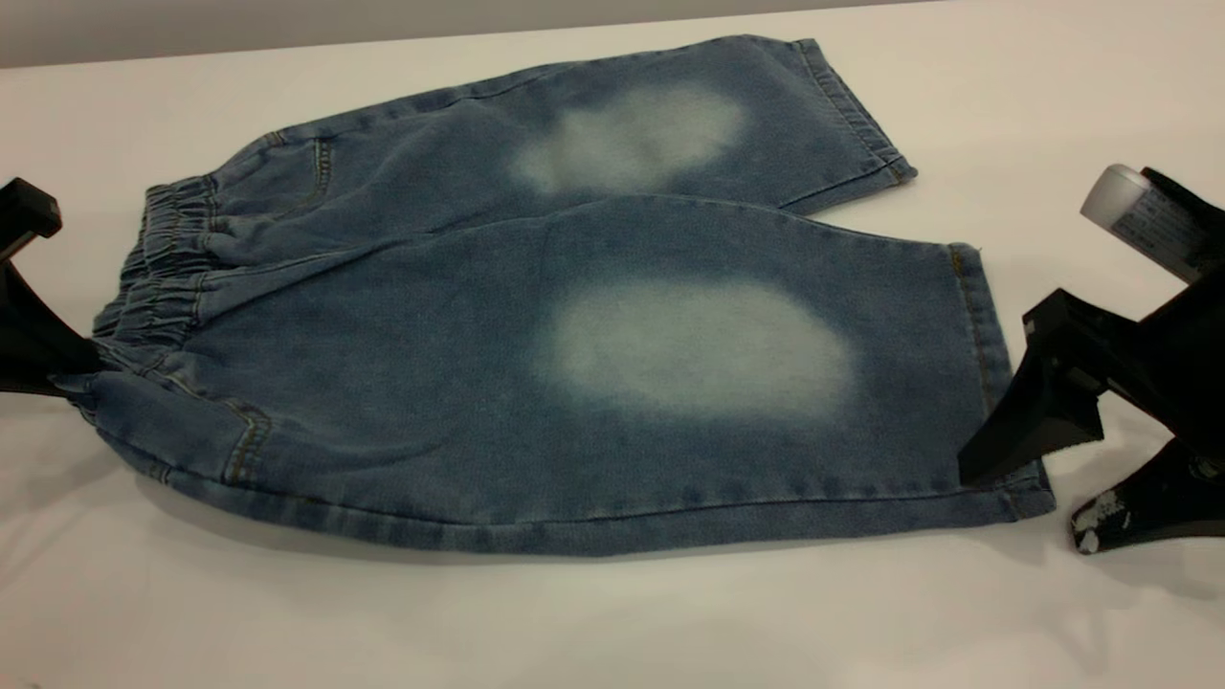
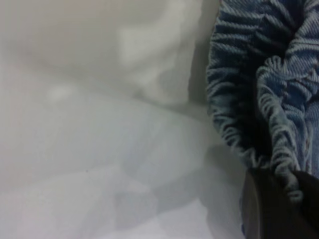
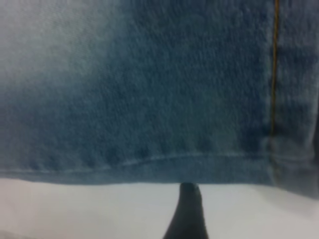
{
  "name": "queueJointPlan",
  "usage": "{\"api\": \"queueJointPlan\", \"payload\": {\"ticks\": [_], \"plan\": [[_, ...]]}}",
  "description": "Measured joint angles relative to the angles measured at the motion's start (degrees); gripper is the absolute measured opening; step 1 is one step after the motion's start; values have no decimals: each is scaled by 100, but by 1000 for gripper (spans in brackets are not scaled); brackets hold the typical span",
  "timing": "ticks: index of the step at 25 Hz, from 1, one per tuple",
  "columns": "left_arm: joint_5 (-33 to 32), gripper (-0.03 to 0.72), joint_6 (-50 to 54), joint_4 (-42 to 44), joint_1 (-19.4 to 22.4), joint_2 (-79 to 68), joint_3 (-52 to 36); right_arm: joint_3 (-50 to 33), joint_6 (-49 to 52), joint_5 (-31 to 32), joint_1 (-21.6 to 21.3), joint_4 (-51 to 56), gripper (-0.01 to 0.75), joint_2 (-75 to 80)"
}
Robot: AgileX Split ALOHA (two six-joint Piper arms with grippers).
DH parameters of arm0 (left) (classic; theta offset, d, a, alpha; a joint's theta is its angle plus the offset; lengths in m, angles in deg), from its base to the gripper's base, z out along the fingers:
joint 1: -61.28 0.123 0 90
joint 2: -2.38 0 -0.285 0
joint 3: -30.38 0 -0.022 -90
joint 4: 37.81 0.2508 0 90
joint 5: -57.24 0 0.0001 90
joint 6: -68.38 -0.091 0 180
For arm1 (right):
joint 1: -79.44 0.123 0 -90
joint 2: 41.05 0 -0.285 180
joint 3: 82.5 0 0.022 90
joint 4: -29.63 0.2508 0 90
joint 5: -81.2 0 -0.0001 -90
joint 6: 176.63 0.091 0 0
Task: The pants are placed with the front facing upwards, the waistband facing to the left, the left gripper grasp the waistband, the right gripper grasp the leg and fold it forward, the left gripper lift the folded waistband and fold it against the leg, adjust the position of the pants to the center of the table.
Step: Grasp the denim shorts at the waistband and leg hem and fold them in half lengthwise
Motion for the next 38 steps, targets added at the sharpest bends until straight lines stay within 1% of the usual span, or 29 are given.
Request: {"api": "queueJointPlan", "payload": {"ticks": [5,14,20,25,28,31,32,38], "plan": [[-41,104,0,0,0,0,0,0,-311,0,0,292,525,0],[-67,104,0,0,0,0,0,-5,-299,-67,0,353,525,0],[-88,104,-21,-5,0,6,0,-10,-100,307,0,39,521,91],[-95,104,-21,-10,0,6,0,2,-68,329,0,-111,516,96],[-102,104,-21,-21,0,6,19,91,-79,539,0,-269,515,185],[-175,104,-21,-6,0,12,103,212,-79,944,0,-366,515,357],[-190,104,-29,-6,0,12,106,235,-72,977,0,-366,515,395],[-237,104,-47,-6,0,12,106,238,45,620,0,-376,512,409]]}}
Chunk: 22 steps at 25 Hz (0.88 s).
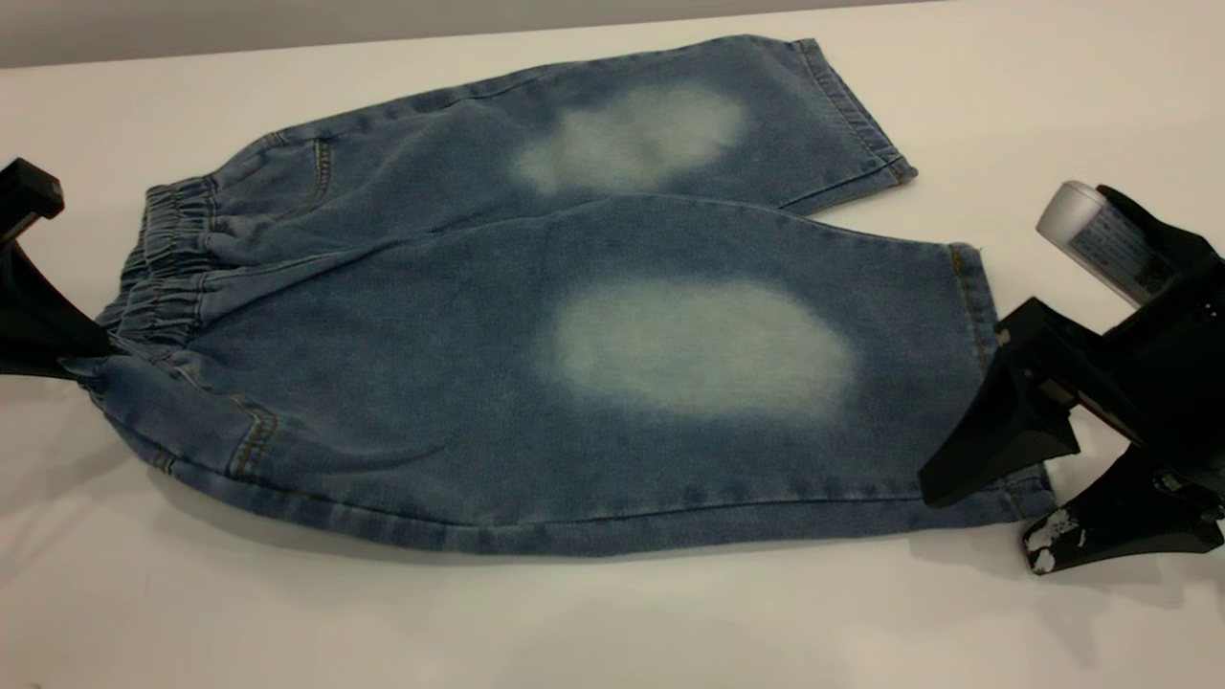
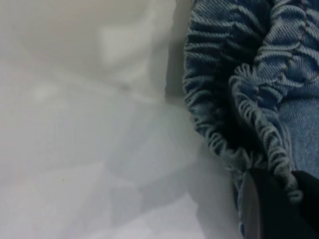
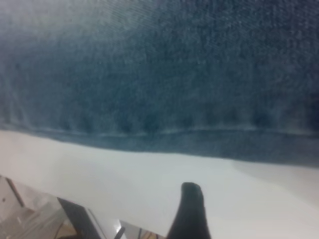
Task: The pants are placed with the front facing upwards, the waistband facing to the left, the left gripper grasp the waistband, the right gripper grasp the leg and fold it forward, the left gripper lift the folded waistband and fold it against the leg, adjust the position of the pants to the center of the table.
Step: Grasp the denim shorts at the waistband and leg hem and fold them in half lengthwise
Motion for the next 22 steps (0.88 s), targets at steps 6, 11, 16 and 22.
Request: {"api": "queueJointPlan", "payload": {"ticks": [6,11,16,22], "plan": [[-14,104,0,4,0,0,0,27,144,-138,0,-81,507,-10],[-14,104,0,4,0,0,0,158,125,-326,0,90,506,-10],[0,104,-10,4,0,0,0,213,78,-398,0,163,502,-10],[-4,104,-14,4,0,0,0,213,9,-586,0,249,367,-5]]}}
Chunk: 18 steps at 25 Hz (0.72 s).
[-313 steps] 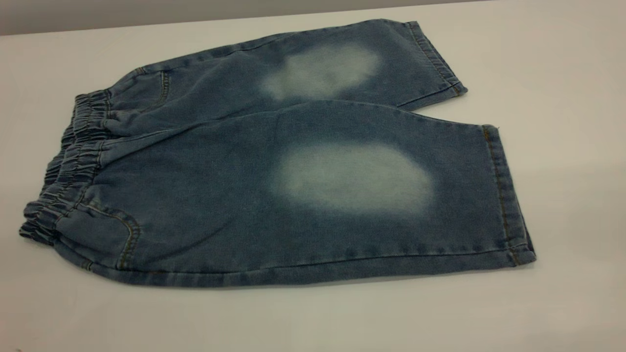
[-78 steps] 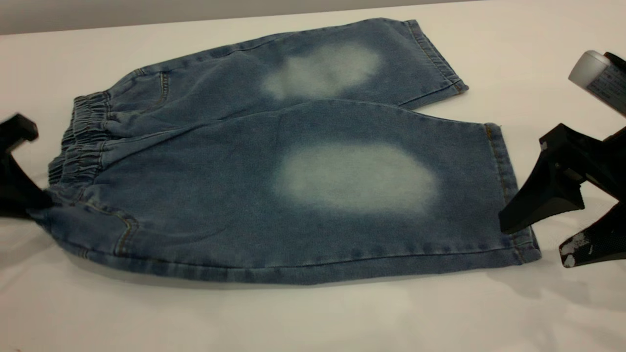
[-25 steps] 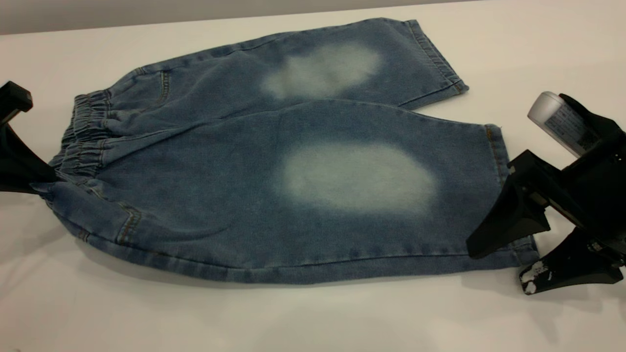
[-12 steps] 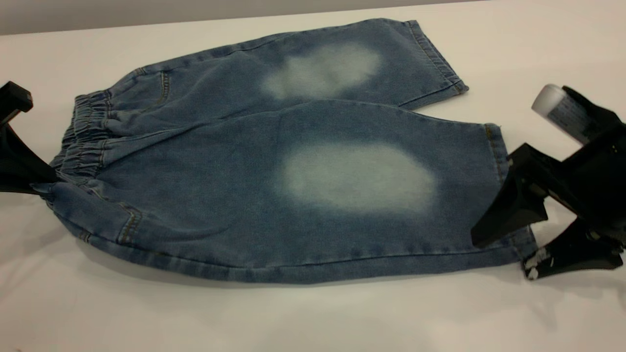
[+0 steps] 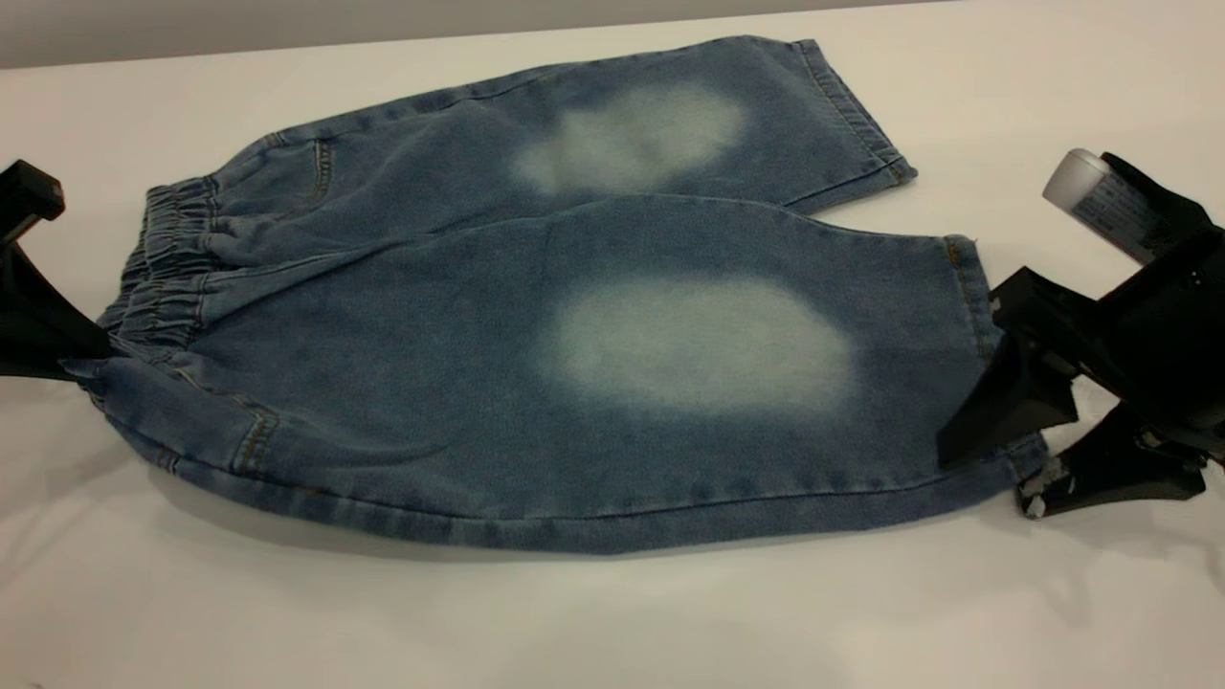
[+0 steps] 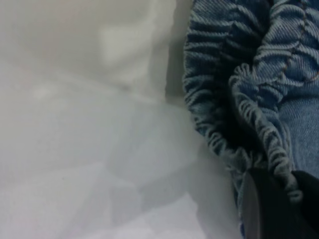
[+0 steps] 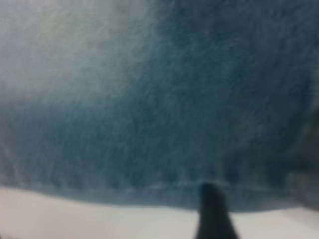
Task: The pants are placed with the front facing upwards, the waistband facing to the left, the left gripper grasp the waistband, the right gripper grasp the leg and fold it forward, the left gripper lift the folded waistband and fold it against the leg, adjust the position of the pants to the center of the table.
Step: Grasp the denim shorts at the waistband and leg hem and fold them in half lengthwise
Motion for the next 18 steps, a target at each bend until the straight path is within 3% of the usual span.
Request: {"api": "queueJointPlan", "payload": {"ticks": [5,8,18], "plan": [[-21,104,-45,0,0,0,0,0,-338,-208,0,429,127,12],[-60,104,-45,21,0,0,0,0,-621,-221,0,690,33,23],[-779,104,291,331,0,27,0,-342,-479,113,-2,366,22,-104]]}}
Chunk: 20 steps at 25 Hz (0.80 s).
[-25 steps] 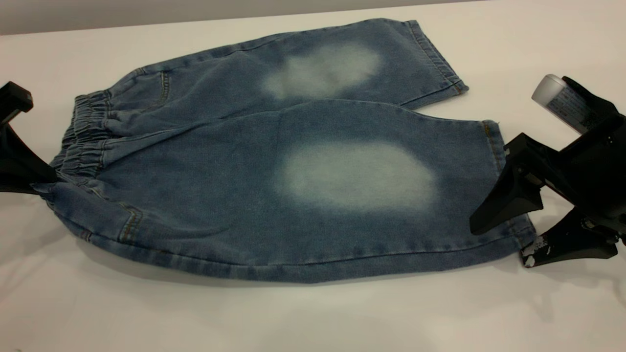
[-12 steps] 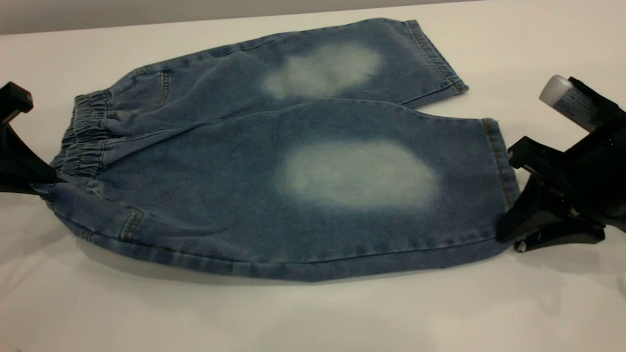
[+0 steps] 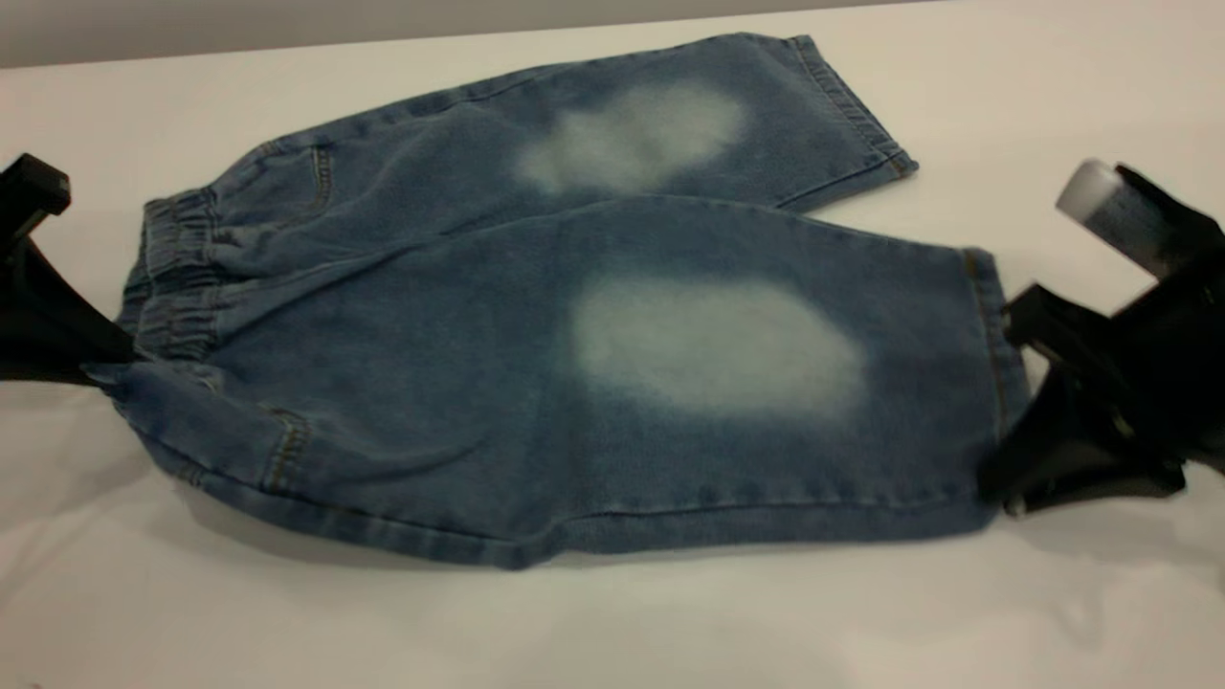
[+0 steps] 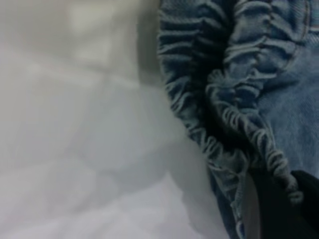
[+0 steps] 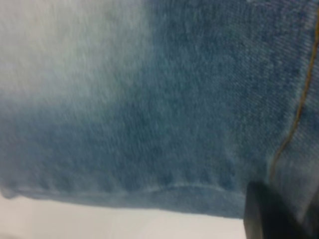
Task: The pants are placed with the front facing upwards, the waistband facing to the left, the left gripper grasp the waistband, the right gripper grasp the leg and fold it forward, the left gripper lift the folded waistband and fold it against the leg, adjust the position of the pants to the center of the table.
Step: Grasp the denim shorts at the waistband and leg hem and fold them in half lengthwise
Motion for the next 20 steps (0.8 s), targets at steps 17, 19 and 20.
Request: {"api": "queueJointPlan", "payload": {"ticks": [17,19,20], "plan": [[-599,104,2042,1828,0,2322,-1212,-1078,1147,337,0,-1050,22,-1938],[-597,104,2180,1913,0,2628,-1213,-1078,1460,406,0,-1296,22,-2227],[-543,104,2190,1913,0,2775,-1213,-1078,1573,437,0,-1423,22,-2349]]}}
